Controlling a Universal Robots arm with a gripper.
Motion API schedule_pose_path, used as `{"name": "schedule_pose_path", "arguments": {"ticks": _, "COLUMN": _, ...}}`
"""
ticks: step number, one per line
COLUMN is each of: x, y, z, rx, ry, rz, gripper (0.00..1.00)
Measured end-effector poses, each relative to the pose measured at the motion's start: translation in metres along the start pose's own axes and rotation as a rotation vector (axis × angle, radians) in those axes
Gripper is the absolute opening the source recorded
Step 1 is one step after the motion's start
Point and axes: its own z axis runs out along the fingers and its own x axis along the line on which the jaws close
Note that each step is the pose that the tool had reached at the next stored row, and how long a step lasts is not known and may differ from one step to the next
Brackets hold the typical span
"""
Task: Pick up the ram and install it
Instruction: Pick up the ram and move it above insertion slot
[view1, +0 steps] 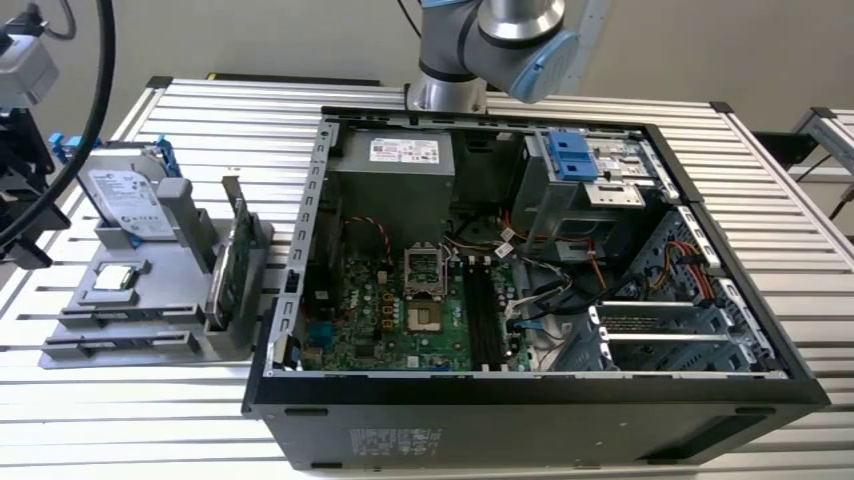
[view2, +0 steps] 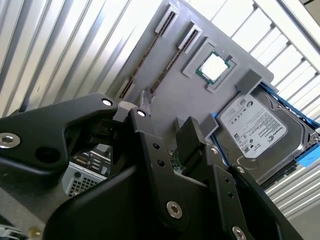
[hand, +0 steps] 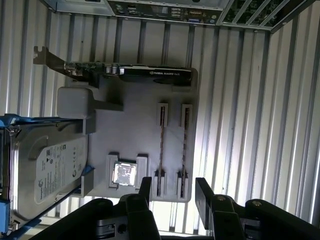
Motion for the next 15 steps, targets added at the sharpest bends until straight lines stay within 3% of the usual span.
{"name": "schedule_pose_path", "arguments": {"ticks": 15, "x": -0.0002, "y": -0.0001, "z": 0.0042, "rx": 0.0003, "ry": 0.0001, "rz": -0.004, "gripper": 1.00}}
